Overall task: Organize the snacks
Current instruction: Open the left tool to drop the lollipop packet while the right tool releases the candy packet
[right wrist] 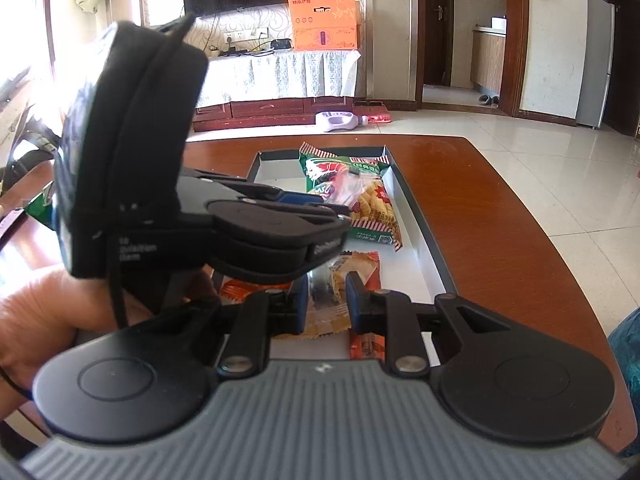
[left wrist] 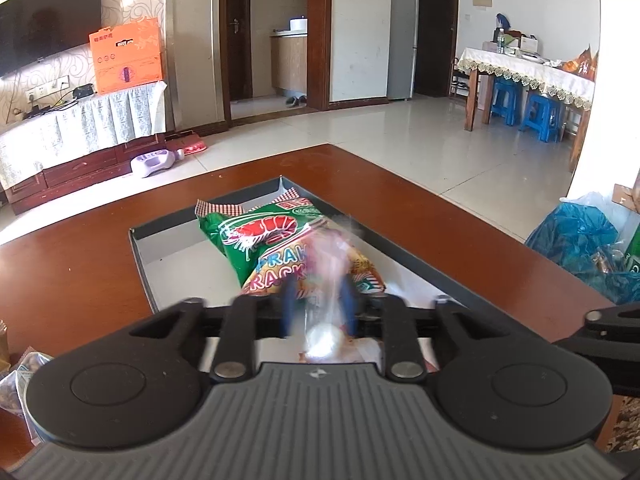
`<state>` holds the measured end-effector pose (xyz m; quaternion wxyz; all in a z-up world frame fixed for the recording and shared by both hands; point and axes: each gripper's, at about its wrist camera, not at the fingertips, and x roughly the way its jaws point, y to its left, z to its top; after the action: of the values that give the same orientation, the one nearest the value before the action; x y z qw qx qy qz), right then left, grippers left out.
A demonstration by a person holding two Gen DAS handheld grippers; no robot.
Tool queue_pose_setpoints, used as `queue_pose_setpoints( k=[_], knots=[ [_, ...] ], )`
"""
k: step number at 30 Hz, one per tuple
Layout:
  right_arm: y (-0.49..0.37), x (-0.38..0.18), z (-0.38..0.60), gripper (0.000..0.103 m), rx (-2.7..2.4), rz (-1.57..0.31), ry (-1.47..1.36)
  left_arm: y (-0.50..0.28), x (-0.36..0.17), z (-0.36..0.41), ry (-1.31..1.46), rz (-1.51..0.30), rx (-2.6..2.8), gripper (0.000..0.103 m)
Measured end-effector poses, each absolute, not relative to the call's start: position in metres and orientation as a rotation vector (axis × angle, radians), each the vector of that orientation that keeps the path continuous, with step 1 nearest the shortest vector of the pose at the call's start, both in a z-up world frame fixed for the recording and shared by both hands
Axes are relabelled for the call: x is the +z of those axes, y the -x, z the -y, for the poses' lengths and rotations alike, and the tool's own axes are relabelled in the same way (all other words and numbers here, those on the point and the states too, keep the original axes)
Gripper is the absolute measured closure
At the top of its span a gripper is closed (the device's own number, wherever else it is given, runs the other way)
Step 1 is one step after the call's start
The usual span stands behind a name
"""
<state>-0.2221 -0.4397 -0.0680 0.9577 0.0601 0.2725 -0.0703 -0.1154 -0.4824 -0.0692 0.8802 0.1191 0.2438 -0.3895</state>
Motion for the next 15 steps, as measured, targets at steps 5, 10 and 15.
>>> queue_pose_setpoints(
  k=[5,10,15],
  knots=[
    [0.221,-0.070,0.440,0.080,-0.139,-0.554,-0.128,0.125,-0.060,0.476,-0.248,-0.462,-0.819,0.037],
    [0.219,-0.070,0.440,0.080,-0.141,-0.548,-0.138,0.132,-0.050,0.458,-0.242,-0.449,-0.791,0.037],
    [0.217,-0.069,0.440,0.080,-0.142,-0.521,-0.159,0.137,-0.042,0.426,-0.232,-0.440,-0.724,0.037]
  ],
)
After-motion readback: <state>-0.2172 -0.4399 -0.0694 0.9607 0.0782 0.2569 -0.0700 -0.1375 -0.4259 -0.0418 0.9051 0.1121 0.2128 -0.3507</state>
